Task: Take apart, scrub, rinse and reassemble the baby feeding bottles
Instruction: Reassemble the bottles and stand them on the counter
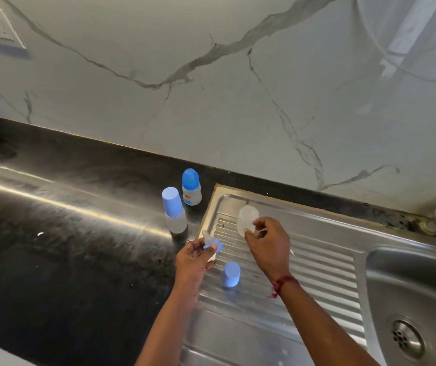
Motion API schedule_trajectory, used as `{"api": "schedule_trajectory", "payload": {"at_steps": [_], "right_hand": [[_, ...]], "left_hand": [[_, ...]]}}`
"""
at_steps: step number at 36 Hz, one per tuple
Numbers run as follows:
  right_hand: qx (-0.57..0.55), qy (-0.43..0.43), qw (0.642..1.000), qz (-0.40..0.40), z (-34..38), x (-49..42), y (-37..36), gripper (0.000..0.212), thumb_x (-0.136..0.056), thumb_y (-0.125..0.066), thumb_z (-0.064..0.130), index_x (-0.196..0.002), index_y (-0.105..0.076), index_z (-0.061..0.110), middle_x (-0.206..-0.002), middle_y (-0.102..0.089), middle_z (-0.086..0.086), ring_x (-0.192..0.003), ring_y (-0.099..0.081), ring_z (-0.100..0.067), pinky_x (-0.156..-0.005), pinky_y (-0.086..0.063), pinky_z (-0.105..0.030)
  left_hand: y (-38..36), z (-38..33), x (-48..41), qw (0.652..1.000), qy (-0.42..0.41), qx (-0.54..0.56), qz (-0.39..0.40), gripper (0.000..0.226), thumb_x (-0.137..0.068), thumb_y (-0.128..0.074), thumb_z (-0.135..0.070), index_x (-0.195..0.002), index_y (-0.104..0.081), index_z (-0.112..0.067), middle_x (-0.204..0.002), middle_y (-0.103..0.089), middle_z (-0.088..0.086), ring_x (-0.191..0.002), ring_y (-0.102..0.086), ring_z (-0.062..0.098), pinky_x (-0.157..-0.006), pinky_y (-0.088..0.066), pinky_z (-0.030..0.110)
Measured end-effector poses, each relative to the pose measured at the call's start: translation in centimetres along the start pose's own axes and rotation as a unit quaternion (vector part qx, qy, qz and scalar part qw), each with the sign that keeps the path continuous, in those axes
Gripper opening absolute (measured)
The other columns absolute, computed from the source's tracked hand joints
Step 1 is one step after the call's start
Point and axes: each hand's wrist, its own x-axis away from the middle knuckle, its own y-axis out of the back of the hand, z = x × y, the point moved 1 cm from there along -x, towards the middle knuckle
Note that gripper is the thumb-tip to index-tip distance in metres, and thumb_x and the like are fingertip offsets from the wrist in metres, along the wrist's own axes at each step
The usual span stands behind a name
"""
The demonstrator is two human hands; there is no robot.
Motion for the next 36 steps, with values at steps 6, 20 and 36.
{"api": "schedule_trajectory", "payload": {"at_steps": [6, 20, 36], "right_hand": [[0.094, 0.011, 0.988, 0.124, 0.5, -2.9, -0.4, 0.077, -0.082, -0.076, 0.032, -0.147, -0.036, 0.023, -0.145, -0.041, -0.005, -0.127, -0.046, -0.025, -0.101, -0.044, -0.034], [-0.216, -0.149, 0.964, 0.05, -1.2, -1.8, 3.7, 0.045, -0.078, -0.079, 0.01, -0.111, -0.051, 0.022, -0.116, -0.054, -0.004, -0.103, -0.062, -0.03, -0.073, -0.06, -0.034], [-0.36, -0.113, 0.912, 0.158, -3.7, 5.8, 11.8, 0.052, -0.076, -0.074, -0.008, -0.118, -0.063, 0.021, -0.124, -0.061, -0.009, -0.105, -0.065, -0.031, -0.081, -0.059, -0.053]], "left_hand": [[-0.7, -0.2, -0.4, 1.0, 0.002, 0.002, 0.002, 0.026, -0.08, -0.078, -0.002, -0.103, -0.065, -0.003, -0.098, -0.074, 0.014, -0.085, -0.07, 0.021, -0.079, -0.058, 0.037], [-1.7, -2.2, 0.6, 0.998, -0.007, 0.038, 0.049, 0.024, -0.086, -0.073, -0.013, -0.109, -0.068, -0.008, -0.103, -0.071, 0.015, -0.087, -0.068, 0.025, -0.078, -0.059, 0.038], [-5.9, -0.6, 7.0, 0.993, -0.023, 0.029, 0.111, 0.027, -0.084, -0.072, -0.028, -0.103, -0.066, -0.01, -0.088, -0.07, 0.013, -0.081, -0.069, 0.026, -0.077, -0.061, 0.039]]}}
